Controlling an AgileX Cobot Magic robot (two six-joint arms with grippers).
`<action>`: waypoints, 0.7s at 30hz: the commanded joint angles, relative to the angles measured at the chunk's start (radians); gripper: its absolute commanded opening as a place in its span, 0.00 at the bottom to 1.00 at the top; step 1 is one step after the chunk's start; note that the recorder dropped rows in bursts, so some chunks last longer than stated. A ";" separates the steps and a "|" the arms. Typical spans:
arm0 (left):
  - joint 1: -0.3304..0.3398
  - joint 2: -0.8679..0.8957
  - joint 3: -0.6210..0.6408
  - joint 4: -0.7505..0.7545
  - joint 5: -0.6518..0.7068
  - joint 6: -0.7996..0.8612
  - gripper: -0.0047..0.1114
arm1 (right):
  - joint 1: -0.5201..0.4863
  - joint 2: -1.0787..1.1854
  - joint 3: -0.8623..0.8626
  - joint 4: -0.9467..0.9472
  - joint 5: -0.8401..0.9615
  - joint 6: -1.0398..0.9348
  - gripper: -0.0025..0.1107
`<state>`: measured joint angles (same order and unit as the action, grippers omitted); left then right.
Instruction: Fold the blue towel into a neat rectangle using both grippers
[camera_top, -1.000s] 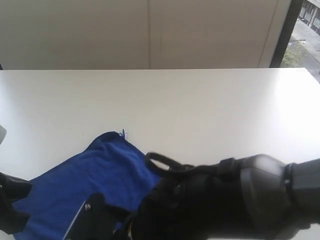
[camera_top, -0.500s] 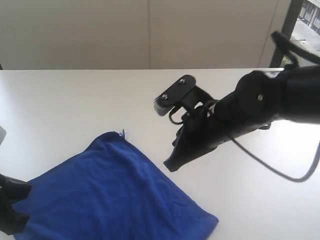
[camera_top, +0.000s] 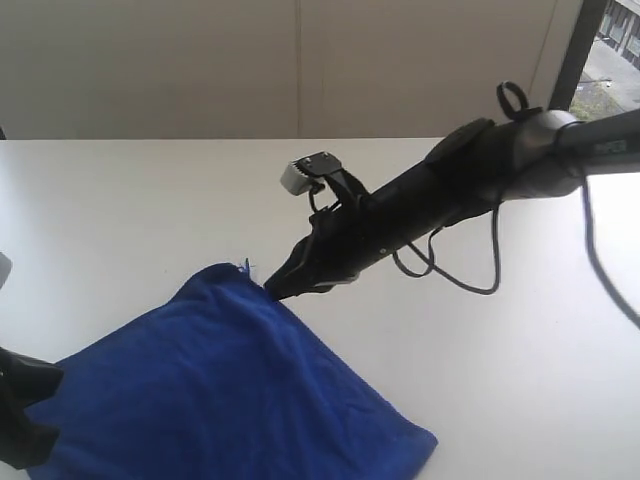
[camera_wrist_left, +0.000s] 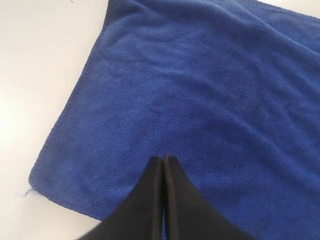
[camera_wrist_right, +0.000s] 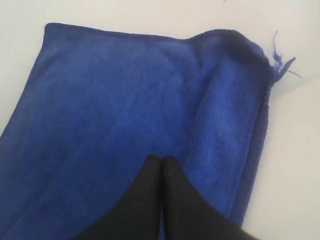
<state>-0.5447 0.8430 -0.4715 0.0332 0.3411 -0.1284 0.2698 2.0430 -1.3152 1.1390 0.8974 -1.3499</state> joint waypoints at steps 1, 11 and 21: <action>0.004 -0.007 0.004 -0.009 0.016 -0.010 0.04 | 0.018 0.083 -0.076 0.009 -0.021 0.002 0.02; 0.004 -0.007 0.004 -0.009 0.016 -0.010 0.04 | 0.020 0.177 -0.120 0.001 -0.050 0.023 0.02; 0.004 -0.007 0.004 -0.009 0.017 -0.016 0.04 | 0.020 0.214 -0.120 -0.168 -0.122 0.139 0.02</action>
<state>-0.5447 0.8430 -0.4715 0.0332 0.3452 -0.1323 0.2888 2.2498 -1.4328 1.0814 0.8250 -1.2729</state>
